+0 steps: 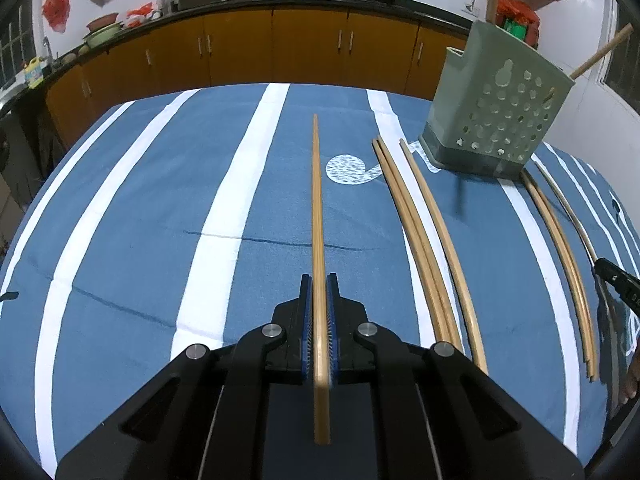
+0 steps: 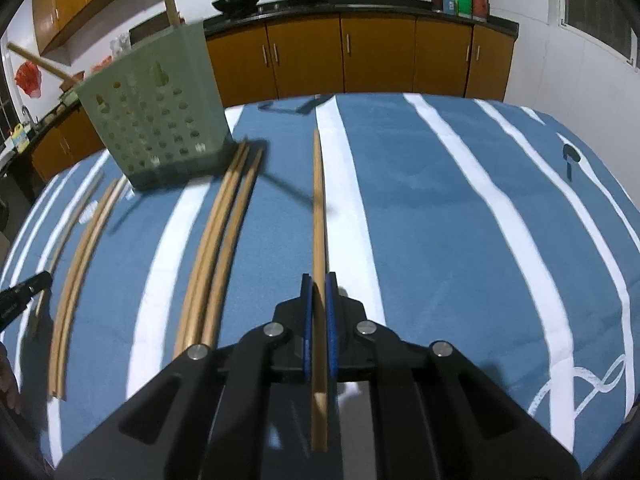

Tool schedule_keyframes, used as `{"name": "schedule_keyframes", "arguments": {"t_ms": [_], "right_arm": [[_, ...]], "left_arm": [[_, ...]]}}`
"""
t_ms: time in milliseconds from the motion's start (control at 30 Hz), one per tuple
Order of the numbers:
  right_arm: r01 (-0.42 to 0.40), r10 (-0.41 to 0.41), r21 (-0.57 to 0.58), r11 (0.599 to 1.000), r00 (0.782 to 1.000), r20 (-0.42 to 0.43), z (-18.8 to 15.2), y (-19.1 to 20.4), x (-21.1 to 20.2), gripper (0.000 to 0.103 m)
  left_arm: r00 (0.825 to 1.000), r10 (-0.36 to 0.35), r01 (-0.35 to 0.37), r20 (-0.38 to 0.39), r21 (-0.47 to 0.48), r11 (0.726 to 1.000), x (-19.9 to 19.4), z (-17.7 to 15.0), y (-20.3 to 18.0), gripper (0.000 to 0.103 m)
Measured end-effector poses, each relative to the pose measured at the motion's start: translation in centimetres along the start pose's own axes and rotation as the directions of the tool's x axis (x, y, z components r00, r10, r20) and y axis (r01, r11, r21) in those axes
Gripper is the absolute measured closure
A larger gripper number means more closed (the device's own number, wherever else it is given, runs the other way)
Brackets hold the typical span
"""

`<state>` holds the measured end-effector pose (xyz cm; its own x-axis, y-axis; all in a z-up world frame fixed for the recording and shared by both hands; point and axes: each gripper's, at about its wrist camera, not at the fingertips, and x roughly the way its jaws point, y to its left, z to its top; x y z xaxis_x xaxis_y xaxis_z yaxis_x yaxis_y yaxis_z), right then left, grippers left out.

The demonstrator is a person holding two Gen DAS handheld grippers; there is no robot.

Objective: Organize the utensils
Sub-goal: 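Lift both held chopsticks upright off the cloth, then carry the chopsticks over the green holder and open both tools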

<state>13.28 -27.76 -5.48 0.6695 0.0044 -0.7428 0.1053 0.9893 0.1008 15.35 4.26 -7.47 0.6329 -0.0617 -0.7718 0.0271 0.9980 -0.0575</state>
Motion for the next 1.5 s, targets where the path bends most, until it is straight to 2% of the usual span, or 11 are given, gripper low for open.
{"name": "schedule_keyframes", "arguments": {"t_ms": [200, 400, 700, 867, 1133, 1233, 1400, 1467, 1500], "right_arm": [[-0.011, 0.01, 0.013, 1.0, 0.992, 0.123, 2.1, -0.5, -4.0, 0.095], [-0.033, 0.025, 0.028, 0.999, 0.968, 0.248, 4.3, -0.7, -7.8, 0.095], [-0.048, 0.032, 0.041, 0.998, 0.944, 0.327, 6.2, -0.6, -10.1, 0.095], [-0.132, 0.109, 0.029, 0.991, 0.908, 0.405, 8.2, -0.2, -13.9, 0.095], [-0.272, 0.273, -0.079, 0.959, 0.812, 0.516, 11.0, 2.7, -20.2, 0.095], [-0.273, 0.292, -0.116, 0.955, 0.791, 0.538, 11.9, 4.2, -21.0, 0.095], [-0.25, 0.281, -0.133, 0.959, 0.795, 0.537, 13.5, 5.9, -20.4, 0.095], [-0.217, 0.256, -0.137, 0.967, 0.806, 0.534, 14.3, 6.4, -19.7, 0.095], [-0.206, 0.248, -0.137, 0.969, 0.811, 0.53, 14.5, 6.6, -19.4, 0.095]], "left_arm": [[0.992, -0.019, 0.02, 0.124, -0.004, 1.0, -4.1, 2.1, 0.2, 0.095], [0.966, -0.052, 0.064, 0.253, -0.042, 0.997, -8.6, 4.9, 0.5, 0.095], [0.94, -0.06, 0.08, 0.335, -0.047, 0.996, -11.2, 7.5, 0.5, 0.096], [0.919, -0.094, 0.108, 0.384, -0.014, 0.994, -13.9, 8.5, -0.1, 0.096], [0.86, -0.2, 0.195, 0.47, 0.06, 0.979, -19.0, 10.2, -2.6, 0.096], [0.834, -0.227, 0.219, 0.503, 0.076, 0.973, -20.1, 10.9, -3.8, 0.096], [0.777, -0.231, 0.241, 0.585, 0.062, 0.969, -21.2, 13.2, -5.4, 0.096], [0.755, -0.214, 0.235, 0.619, 0.049, 0.971, -21.2, 14.3, -6.1, 0.096], [0.75, -0.209, 0.234, 0.628, 0.044, 0.971, -21.1, 14.7, -6.3, 0.096]]}}
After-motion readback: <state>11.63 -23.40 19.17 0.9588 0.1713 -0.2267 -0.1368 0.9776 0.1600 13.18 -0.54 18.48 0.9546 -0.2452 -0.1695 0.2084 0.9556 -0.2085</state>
